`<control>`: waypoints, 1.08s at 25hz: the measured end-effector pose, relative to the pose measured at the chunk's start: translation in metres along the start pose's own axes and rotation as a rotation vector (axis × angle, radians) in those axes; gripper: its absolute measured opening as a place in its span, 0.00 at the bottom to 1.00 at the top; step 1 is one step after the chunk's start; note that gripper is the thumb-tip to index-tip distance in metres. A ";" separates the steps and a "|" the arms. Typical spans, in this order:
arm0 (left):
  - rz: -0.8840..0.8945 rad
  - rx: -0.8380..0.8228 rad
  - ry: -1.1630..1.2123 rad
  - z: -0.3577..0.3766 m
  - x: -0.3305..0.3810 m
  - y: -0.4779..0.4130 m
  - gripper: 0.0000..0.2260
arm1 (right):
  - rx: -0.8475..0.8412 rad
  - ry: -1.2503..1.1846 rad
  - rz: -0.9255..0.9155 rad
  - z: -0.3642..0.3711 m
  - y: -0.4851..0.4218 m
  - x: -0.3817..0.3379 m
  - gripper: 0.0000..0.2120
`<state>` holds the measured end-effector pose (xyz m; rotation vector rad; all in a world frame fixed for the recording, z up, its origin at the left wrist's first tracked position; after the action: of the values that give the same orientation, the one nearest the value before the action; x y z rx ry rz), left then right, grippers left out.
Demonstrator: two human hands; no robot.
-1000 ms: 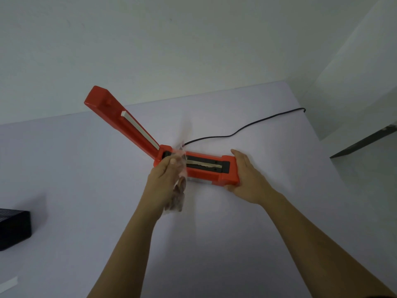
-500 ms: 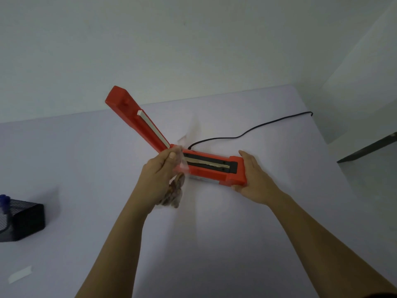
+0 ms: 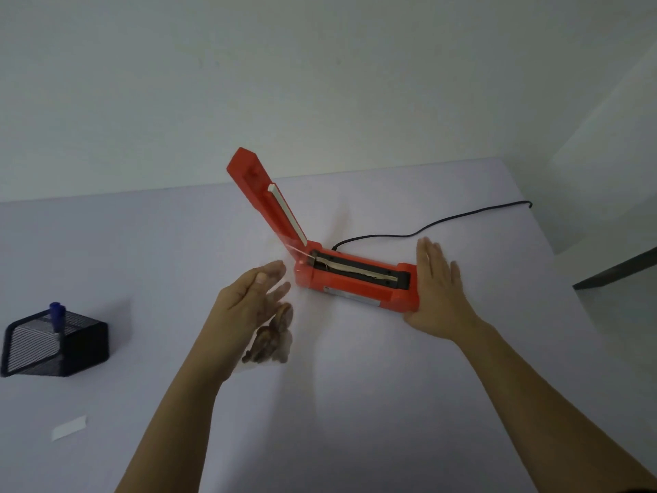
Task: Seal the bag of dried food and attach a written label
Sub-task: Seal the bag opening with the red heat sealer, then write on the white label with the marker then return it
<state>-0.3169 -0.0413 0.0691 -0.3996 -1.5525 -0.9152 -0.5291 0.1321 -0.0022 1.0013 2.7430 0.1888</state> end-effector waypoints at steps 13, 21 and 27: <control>-0.262 0.021 0.456 -0.069 -0.076 0.054 0.16 | -0.180 -1.175 0.203 0.059 0.039 -0.168 0.10; -0.373 0.290 0.566 -0.121 -0.172 0.088 0.13 | -0.136 -1.088 0.343 0.134 0.072 -0.204 0.03; -0.171 0.537 -0.238 -0.151 -0.161 0.098 0.10 | 0.043 -0.909 0.267 0.123 0.068 -0.205 0.03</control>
<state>-0.1115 -0.0521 -0.0576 0.0116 -1.9976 -0.5550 -0.3039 0.0567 -0.0757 1.1011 1.7982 -0.2364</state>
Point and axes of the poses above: each hand's wrist, its own y-axis away from the middle knuckle, its own z-axis out of the palm, x = y × z, the point moved 8 cm from there along -y, towards the middle knuckle, and after that the axes turned 10 degrees about y, right-handed, at the moved point
